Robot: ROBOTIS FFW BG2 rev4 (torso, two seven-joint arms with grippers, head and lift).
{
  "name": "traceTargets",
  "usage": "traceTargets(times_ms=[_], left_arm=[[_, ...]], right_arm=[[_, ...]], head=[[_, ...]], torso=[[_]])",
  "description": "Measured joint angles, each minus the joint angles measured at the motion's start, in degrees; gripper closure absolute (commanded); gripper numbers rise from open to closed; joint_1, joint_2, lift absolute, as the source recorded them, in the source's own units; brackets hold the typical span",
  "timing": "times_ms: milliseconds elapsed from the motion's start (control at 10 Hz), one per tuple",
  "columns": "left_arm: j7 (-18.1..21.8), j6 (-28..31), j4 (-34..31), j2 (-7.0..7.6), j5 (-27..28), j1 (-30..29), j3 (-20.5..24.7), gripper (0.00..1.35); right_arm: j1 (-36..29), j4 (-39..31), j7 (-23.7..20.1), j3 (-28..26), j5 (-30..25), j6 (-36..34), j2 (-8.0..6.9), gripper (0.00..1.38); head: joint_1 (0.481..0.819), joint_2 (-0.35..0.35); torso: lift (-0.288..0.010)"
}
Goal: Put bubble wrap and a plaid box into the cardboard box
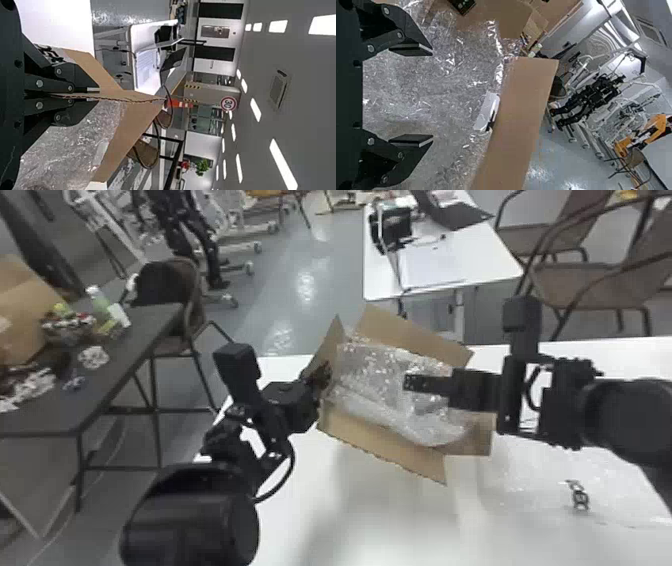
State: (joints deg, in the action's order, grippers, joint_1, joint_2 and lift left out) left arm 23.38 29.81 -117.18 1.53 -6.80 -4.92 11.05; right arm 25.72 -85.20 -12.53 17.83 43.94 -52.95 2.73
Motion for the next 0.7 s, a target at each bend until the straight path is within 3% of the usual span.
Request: traceTargets(times_ms=[200,300,500,700], left_arm=[[0.0,-0.4,0.0,-0.27,0.0,-0.2,0.2,1.22],[0.0,-0.7,0.0,-0.49,0.0,-0.4,0.5,1.22],[0.0,-1.0,-0.1,-0.68,-0.4,-1.0,1.0,1.22],[0.0,-1.2,-0.1,-0.66,-1.0,-1.4,1.5,1.22]], right_arm=[[-3.1,-9.5,0.1,-2.7,-4.1,-0.9,1.49,0.50],[-6.8,-15.4,0.4,-4.4,-10.3,2.1,2.22,0.50],[-16.5,-26.5,7.0,-8.6,-24.0,8.8,2.64,0.50],[-26.1,-31.8,13.1,-11.7,-29.9,17.0,2.56,0.53]], head=[[0.624,0.286],[0.614,0.254],[0.612,0.182],[0.633,0.107]], torso=[[-0.109],[-0.109],[-0.109],[-0.109]])
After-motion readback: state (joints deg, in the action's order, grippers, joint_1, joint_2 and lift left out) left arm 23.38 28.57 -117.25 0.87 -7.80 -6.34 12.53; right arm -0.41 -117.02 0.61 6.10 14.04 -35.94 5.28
